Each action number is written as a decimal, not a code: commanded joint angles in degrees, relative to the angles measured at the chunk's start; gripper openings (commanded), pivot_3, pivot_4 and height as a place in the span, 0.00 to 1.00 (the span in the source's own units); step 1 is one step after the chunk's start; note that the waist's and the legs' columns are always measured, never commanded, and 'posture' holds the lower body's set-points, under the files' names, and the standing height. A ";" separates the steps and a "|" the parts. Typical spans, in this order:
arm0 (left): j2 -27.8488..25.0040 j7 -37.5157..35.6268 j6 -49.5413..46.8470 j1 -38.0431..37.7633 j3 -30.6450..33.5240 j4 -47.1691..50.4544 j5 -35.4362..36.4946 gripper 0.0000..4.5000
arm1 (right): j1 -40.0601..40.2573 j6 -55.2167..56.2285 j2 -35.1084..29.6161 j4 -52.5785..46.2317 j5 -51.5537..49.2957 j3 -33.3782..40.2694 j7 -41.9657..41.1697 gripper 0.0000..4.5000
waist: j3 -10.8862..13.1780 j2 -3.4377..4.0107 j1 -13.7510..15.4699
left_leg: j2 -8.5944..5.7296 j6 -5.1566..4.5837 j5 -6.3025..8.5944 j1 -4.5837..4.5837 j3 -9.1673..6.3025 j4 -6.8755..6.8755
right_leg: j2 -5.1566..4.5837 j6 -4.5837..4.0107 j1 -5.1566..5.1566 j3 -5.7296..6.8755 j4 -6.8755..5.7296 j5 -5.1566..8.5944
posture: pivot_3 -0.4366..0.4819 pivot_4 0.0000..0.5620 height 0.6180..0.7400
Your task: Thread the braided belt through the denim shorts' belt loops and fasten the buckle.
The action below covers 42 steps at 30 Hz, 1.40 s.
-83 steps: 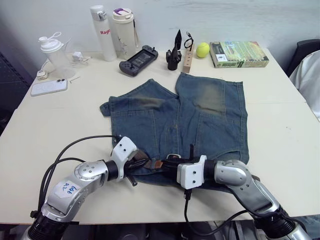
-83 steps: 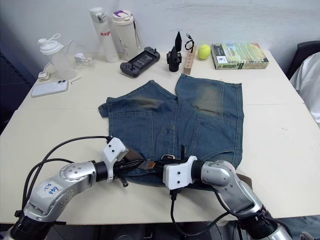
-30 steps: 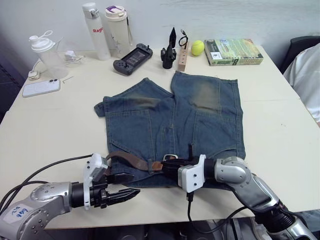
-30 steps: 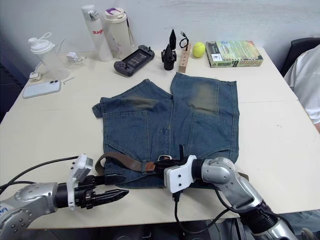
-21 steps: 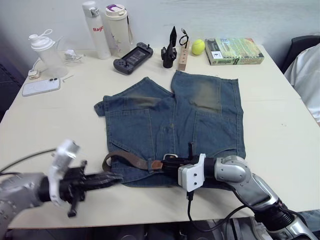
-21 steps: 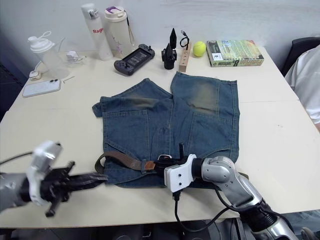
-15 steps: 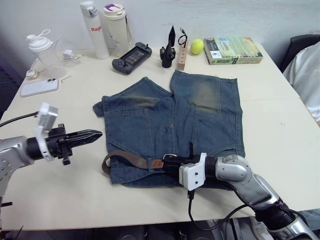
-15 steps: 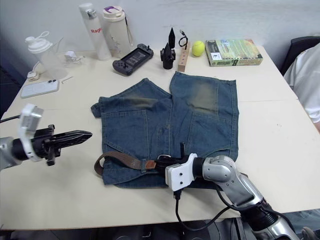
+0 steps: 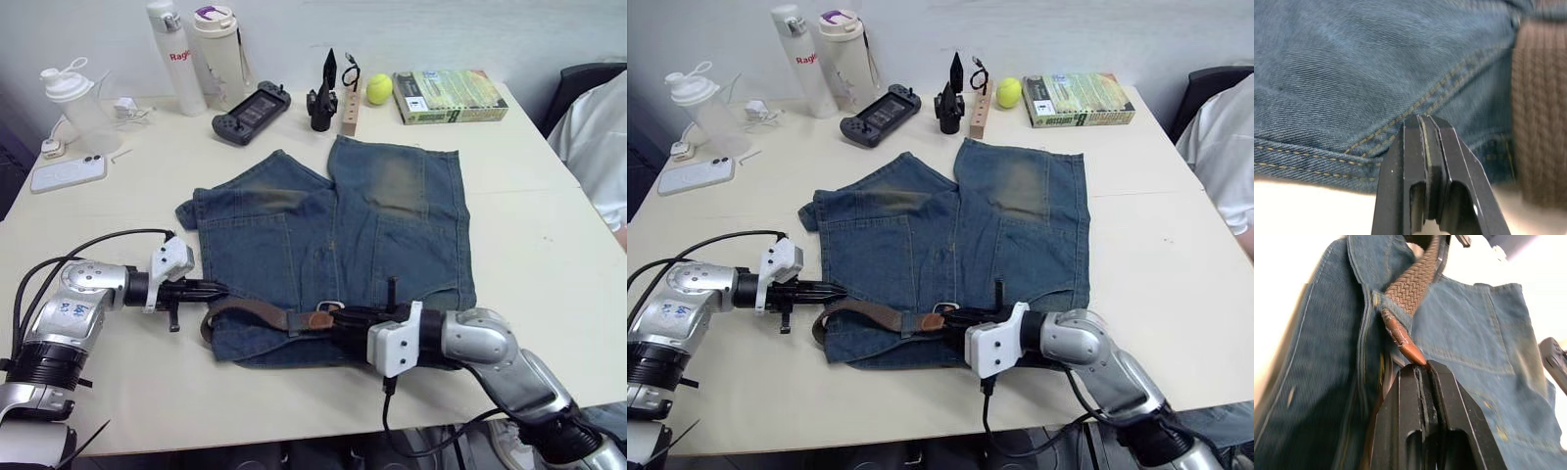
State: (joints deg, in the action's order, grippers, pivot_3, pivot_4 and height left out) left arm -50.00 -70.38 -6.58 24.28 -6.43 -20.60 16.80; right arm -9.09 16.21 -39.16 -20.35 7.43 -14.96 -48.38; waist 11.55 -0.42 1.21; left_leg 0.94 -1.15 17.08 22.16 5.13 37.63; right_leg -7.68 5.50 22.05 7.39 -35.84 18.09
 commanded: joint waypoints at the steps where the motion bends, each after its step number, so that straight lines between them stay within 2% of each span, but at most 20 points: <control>1: 1.55 -2.00 4.01 -1.86 -3.15 -5.15 -5.19 0.02 | 2.80 0.33 -4.93 -3.12 -6.96 8.50 -1.81 0.00 | -0.02 0.03 0.04 | 0.02 -0.01 0.01 -0.02 0.01 0.00 | -0.03 0.00 -0.01 -0.02 0.00 0.00 | 0.48 0.27 0.81; 5: 3.37 -2.36 7.78 -1.00 -3.53 -8.32 -6.57 0.02 | 5.75 0.20 -9.77 -2.10 -13.08 16.23 -4.00 0.00 | -0.12 0.21 0.25 | 0.02 -0.10 0.05 -0.10 0.03 0.05 | -0.13 0.02 -0.10 -0.02 -0.01 -0.01 | 0.48 0.27 0.81; 10: 5.75 -2.20 11.81 -0.31 -3.77 -10.97 -7.83 0.02 | 7.52 -2.17 -12.24 -2.04 -18.83 21.74 -5.76 0.00 | -0.21 0.35 0.38 | -0.01 -0.21 0.12 -0.22 0.02 0.11 | -0.36 0.05 -0.28 0.03 0.00 -0.03 | 0.48 0.27 0.81; 15: 8.34 -0.41 12.65 0.93 -0.78 -9.20 -4.91 0.02 | 4.88 -8.34 -10.93 -6.65 -21.12 18.58 -4.92 0.00 | -0.31 0.52 0.57 | -0.07 -0.32 0.22 -0.46 0.04 0.11 | -0.55 0.07 -0.52 0.06 0.02 -0.04 | 0.48 0.27 0.81; 19: 8.06 0.65 4.63 0.91 3.98 -0.35 2.01 0.02 | 2.25 -13.47 -9.43 -9.30 -21.84 15.11 -4.30 0.00 | -0.35 0.58 0.92 | -0.17 -0.43 0.30 -0.52 0.07 0.11 | -0.71 0.17 -0.59 0.07 0.02 -0.08 | 0.48 0.27 0.81; 21: 7.13 1.12 -1.73 0.73 6.92 5.65 7.25 0.16 | 1.03 -16.46 -9.17 -10.26 -22.66 13.71 -4.40 0.00 | -0.35 0.58 1.13 | -0.17 -0.44 0.31 -0.51 0.07 0.15 | -0.73 0.21 -0.58 0.06 0.03 -0.10 | 0.48 0.27 0.81; 22: 6.10 0.85 -5.75 0.44 8.19 9.52 10.61 0.16 | 0.08 -18.11 -8.89 -10.54 -22.98 12.94 -4.32 0.00 | -0.34 0.57 1.24 | -0.17 -0.45 0.31 -0.50 0.07 0.17 | -0.73 0.22 -0.58 0.06 0.02 -0.11 | 0.48 0.27 0.81; 23: 5.34 0.76 -8.82 0.25 9.11 12.52 13.20 0.29 | -0.72 -19.30 -8.75 -10.65 -23.15 12.32 -4.38 0.00 | -0.32 0.54 1.56 | -0.17 -0.45 0.32 -0.49 0.06 0.18 | -0.73 0.22 -0.58 0.06 0.03 -0.11 | 0.48 0.27 0.81; 24: 4.69 0.96 -11.99 0.10 9.90 15.86 15.76 0.35 | -1.86 -20.54 -8.41 -10.51 -23.02 11.65 -4.43 0.00 | -0.29 0.48 1.58 | -0.17 -0.48 0.33 -0.37 0.05 0.26 | -0.73 0.23 -0.51 0.07 0.04 -0.11 | 0.48 0.27 0.81; 26: 4.01 1.86 -17.38 -0.33 10.78 21.88 19.13 0.51 | -4.27 -22.69 -7.55 -10.03 -22.48 10.34 -4.04 0.00 | 0.05 -0.08 0.52 | -0.15 -0.52 0.34 0.23 -0.08 0.56 | -0.66 0.36 -0.18 0.18 -0.07 -0.19 | 0.48 0.27 0.81; 27: 3.69 2.79 -20.13 -0.80 11.02 25.65 20.80 0.60 | -5.82 -24.21 -6.97 -9.77 -22.19 9.51 -3.67 0.00 | 0.06 -0.10 0.16 | -0.15 -0.54 0.32 0.27 -0.14 0.58 | -0.66 0.38 -0.22 0.21 -0.06 -0.20 | 0.48 0.27 0.81; 31: 3.34 6.21 -26.56 -1.69 10.82 35.41 23.65 0.94 | -9.67 -27.74 -5.23 -8.95 -21.38 7.72 -3.27 0.00 | 0.07 -0.08 -0.62 | -0.14 -0.54 0.32 0.19 -0.15 0.53 | -0.60 0.40 -0.34 0.21 0.04 -0.21 | 0.48 0.27 0.81; 32: 3.89 7.81 -27.01 -1.49 10.01 37.28 22.64 0.99 | -10.46 -28.62 -4.82 -8.79 -21.08 7.31 -3.22 0.00 | 0.07 -0.08 -0.66 | -0.12 -0.53 0.32 0.19 -0.14 0.52 | -0.53 0.40 -0.34 0.20 0.06 -0.21 | 0.48 0.27 0.81; 35: 6.64 13.14 -26.48 -1.42 5.45 42.31 17.72 0.99 | -12.83 -32.00 -3.78 -8.85 -20.44 5.74 -2.87 0.00 | 0.07 -0.08 -0.63 | -0.10 -0.50 0.30 0.18 -0.13 0.52 | -0.40 0.40 -0.34 0.21 0.07 -0.21 | 0.48 0.27 0.81; 39: 11.59 22.66 -26.16 -1.17 2.42 43.35 11.19 0.99 | -14.45 -36.53 -2.73 -10.22 -20.42 4.86 -2.14 0.00 | 0.07 -0.09 -0.25 | -0.11 -0.50 0.30 0.18 -0.10 0.55 | -0.15 0.41 -0.35 0.14 0.07 -0.21 | 0.48 0.27 0.81; 42: 12.80 25.02 -25.12 -2.64 0.34 46.06 7.84 0.99 | -15.39 -40.16 -1.95 -11.50 -20.95 4.60 -1.12 0.00 | 0.07 -0.09 -0.04 | -0.07 -0.50 0.30 0.19 -0.12 0.55 | -0.11 0.40 -0.35 0.11 0.08 -0.21 | 0.48 0.27 0.81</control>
State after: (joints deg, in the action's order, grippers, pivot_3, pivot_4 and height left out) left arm -37.88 -47.33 -32.80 22.11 -5.59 21.97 26.36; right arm -23.42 -22.32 -41.64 -28.96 -12.81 -10.97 -50.46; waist 11.63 -0.51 1.17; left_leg 0.86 -1.65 17.38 22.34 5.04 38.17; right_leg -7.79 5.91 21.71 7.48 -35.75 17.88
